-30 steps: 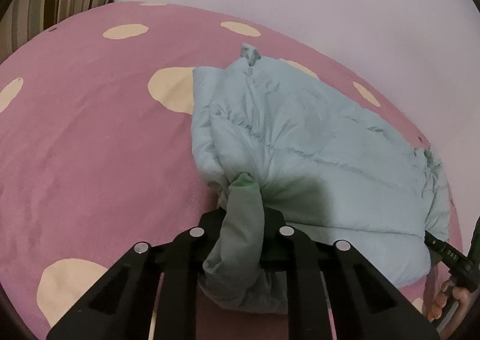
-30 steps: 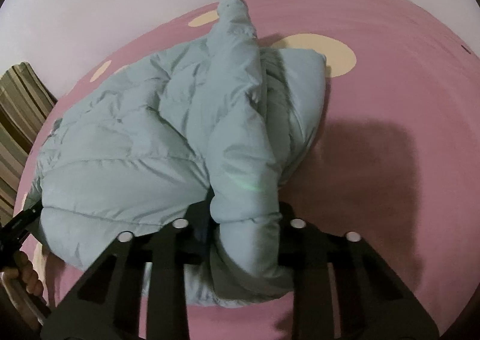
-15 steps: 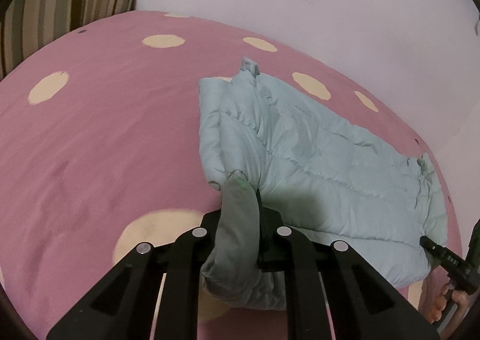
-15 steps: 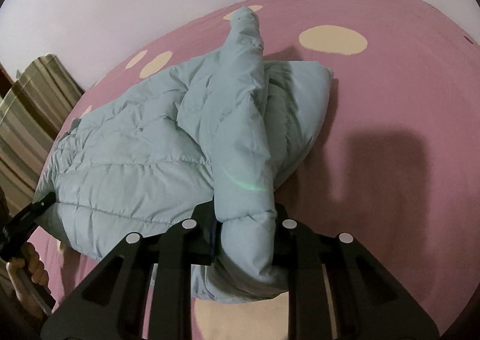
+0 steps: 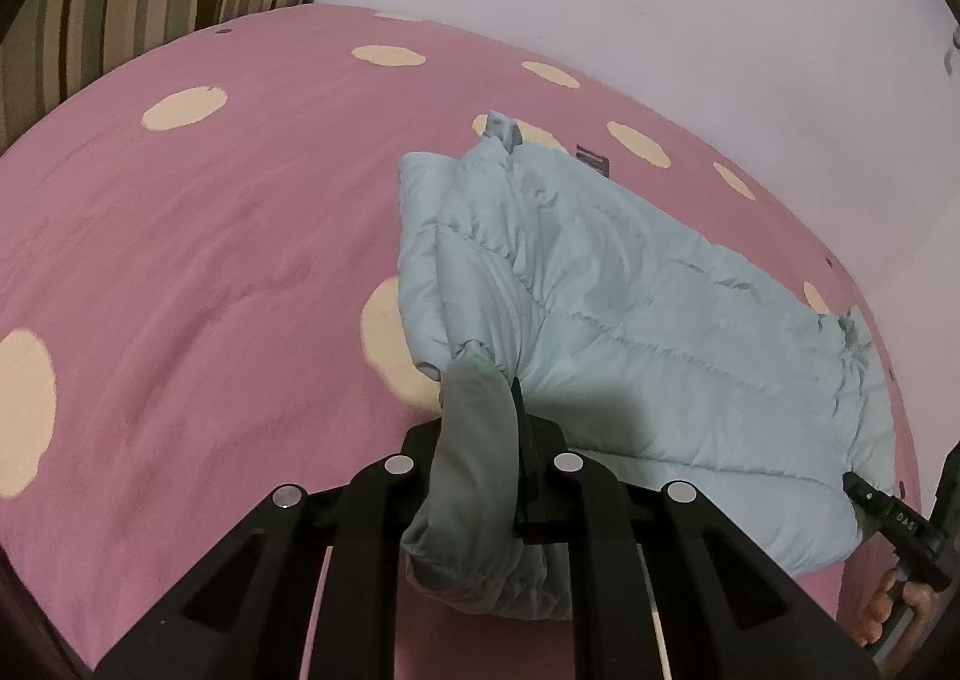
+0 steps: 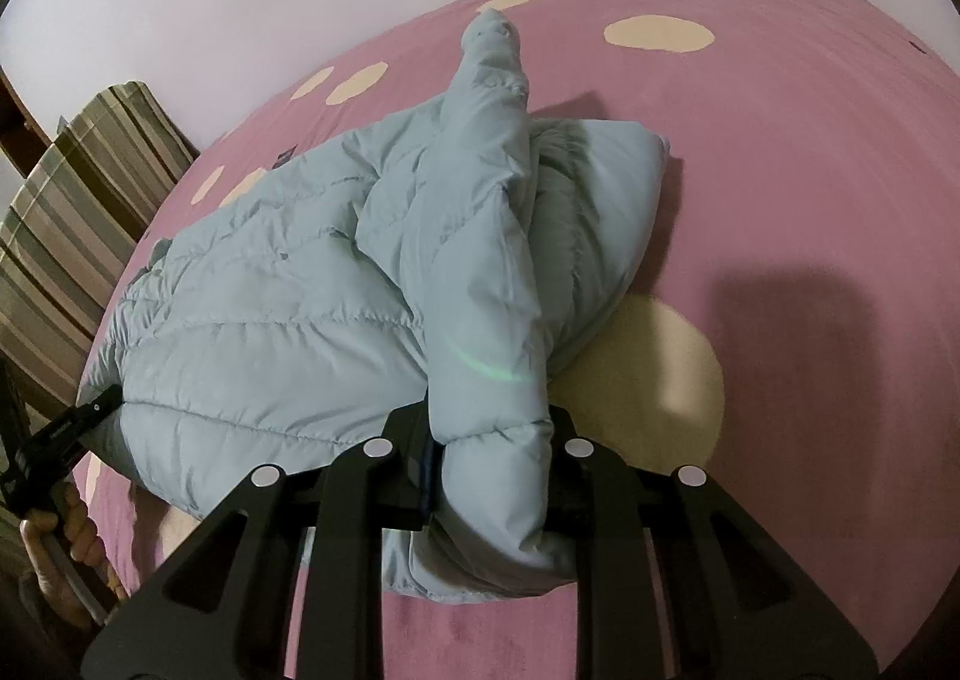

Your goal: Fold large clothes

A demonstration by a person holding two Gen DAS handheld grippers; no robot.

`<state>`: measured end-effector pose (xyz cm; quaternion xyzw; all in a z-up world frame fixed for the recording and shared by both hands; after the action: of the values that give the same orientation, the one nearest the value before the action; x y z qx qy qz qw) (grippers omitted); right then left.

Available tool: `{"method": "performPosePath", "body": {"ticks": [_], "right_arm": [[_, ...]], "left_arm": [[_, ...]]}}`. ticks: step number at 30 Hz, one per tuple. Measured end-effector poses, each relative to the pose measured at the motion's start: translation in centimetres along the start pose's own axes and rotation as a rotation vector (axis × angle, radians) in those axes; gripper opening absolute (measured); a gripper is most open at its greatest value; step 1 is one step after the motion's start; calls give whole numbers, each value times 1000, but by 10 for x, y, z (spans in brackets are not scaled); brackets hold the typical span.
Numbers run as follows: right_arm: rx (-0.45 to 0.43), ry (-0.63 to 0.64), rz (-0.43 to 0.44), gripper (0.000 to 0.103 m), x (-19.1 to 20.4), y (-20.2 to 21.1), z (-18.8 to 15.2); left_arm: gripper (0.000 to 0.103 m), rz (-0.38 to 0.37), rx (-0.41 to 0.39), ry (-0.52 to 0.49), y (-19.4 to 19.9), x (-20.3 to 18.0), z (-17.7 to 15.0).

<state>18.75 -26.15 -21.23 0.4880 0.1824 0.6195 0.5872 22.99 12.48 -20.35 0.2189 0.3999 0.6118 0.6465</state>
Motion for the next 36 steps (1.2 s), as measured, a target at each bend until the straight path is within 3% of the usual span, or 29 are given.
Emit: {"method": "performPosePath", "body": {"ticks": [14,36], "right_arm": [[-4,19,-3,23,-2,-7,-5],[-18,29,-28,24,3,-4,-17]], "left_arm": [[14,38,8,-15,7,6,-24],[14,36,0,-7,9,11,-30]]}}
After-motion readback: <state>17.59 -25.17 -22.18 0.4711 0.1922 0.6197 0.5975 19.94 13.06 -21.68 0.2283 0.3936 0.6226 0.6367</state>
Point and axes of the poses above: each gripper's, at about its wrist camera, not at the fingertips, and y roughly against the way its jaws point, x to its left, z to its top, the point moved 5 cm from there along -y, roughly the way its jaws point, and after that the axes turned 4 degrees about -y, right-handed, at the moved point
